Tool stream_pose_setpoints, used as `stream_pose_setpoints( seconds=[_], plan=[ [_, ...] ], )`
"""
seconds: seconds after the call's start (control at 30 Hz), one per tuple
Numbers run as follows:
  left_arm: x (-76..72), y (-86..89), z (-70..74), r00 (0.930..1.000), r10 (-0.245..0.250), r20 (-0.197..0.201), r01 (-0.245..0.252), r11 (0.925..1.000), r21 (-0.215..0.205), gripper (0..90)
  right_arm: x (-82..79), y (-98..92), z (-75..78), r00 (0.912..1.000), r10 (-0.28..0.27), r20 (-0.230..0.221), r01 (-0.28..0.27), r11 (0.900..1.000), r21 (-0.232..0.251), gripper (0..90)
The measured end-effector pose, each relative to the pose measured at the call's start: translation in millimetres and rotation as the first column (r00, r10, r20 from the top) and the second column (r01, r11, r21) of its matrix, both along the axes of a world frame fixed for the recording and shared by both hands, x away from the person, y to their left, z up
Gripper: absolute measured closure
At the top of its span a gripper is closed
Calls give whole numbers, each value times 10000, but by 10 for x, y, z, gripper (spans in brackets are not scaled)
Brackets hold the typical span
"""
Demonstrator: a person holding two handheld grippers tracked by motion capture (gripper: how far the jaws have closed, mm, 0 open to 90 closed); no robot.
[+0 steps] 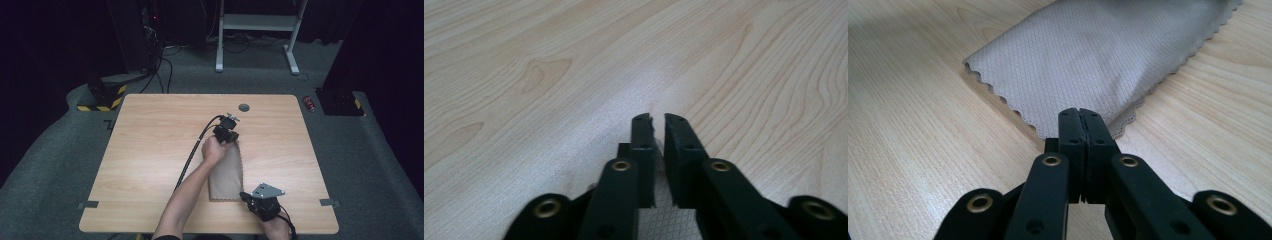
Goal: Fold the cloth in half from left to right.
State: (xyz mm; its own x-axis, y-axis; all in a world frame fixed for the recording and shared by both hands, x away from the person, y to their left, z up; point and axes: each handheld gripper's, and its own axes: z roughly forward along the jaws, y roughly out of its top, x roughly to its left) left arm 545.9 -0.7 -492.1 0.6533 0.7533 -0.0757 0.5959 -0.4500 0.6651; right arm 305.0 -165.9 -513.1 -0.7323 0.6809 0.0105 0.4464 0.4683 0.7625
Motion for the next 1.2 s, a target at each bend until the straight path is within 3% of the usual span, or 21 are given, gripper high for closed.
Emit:
stream_pose_setpoints(
  seconds=[0.2, 0.37, 0.5, 0.63, 0.83, 1.0, 1.2],
  plan=[
    [-43, 111, 90, 9991, 340, 265, -339, 9994, -44, 639, 36, -92, 51, 9996, -243, 113, 241, 9996, 127, 802],
    [-176, 346, 153, 9973, 613, 402, -608, 9981, -135, 582, 146, -146, 110, 9989, -438, 142, 436, 9990, 132, 797],
    [-361, 577, 115, 9953, 875, 416, -868, 9961, -163, 552, 291, -112, 130, 9990, -408, 200, 407, 9992, 34, 794],
    [-609, 757, 17, 9959, 787, 453, -779, 9968, -189, 527, 472, -49, 129, 9987, -479, 147, 481, 9988, -131, 787],
    [-894, 886, -101, 9951, 800, 584, -800, 9968, -29, 502, 680, 57, 78, 9988, -485, -6, 484, 9979, -439, 764],
    [-935, 907, -193, 9934, 838, 785, -903, 9924, 837, 497, 773, 100, 16, 9985, -534, -155, 524, 9968, -612, 752],
    [-933, 1009, -224, 9894, 1108, 943, -1163, 9917, 551, 494, 851, 45, -45, 9974, -566, -438, 536, 9963, -679, 726]
  ],
)
